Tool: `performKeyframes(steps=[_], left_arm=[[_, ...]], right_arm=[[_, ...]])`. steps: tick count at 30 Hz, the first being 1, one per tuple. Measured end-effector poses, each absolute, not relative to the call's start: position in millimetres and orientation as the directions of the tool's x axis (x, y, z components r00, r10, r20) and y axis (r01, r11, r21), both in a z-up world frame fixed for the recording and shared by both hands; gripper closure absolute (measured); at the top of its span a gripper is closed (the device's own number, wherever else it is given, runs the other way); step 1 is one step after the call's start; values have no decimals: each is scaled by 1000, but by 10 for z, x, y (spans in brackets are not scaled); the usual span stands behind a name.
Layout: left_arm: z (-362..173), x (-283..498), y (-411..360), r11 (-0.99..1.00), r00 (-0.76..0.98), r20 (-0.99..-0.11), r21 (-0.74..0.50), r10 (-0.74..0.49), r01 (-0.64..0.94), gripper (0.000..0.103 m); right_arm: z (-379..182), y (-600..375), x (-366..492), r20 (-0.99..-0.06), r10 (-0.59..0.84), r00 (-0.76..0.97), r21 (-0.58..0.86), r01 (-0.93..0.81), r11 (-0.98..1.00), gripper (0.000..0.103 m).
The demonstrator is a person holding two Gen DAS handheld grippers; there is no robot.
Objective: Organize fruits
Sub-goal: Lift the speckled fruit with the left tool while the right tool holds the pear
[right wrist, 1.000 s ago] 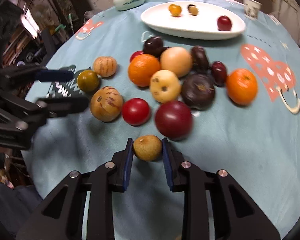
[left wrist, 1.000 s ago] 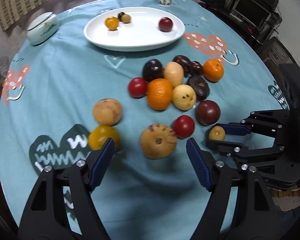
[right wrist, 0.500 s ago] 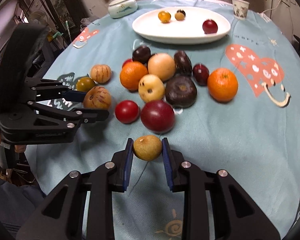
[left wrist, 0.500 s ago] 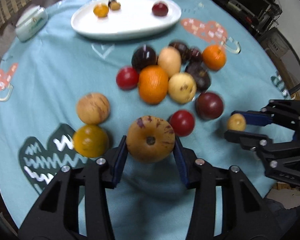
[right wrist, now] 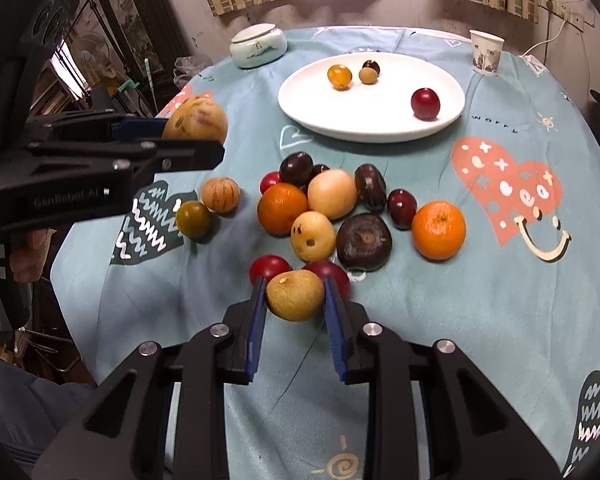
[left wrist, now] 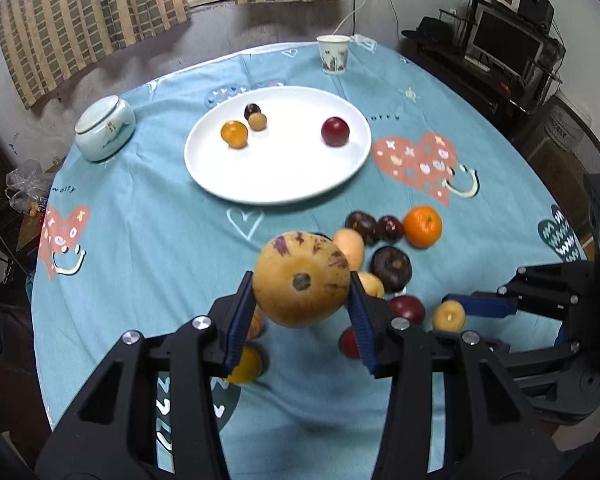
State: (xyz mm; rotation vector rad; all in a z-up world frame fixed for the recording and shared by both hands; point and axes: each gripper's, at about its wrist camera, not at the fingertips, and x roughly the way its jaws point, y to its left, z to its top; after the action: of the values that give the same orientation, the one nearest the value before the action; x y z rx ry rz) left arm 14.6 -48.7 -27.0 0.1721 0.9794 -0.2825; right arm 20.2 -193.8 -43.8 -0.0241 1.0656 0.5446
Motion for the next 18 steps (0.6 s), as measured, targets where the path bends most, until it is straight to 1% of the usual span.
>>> performKeyframes(steps=[18], left_arm=[[-300, 355, -468, 958, 515, -845, 10, -146, 288, 57]], right_arm=[[-397, -1965, 387, -828, 423, 368, 250, -432, 866, 74]])
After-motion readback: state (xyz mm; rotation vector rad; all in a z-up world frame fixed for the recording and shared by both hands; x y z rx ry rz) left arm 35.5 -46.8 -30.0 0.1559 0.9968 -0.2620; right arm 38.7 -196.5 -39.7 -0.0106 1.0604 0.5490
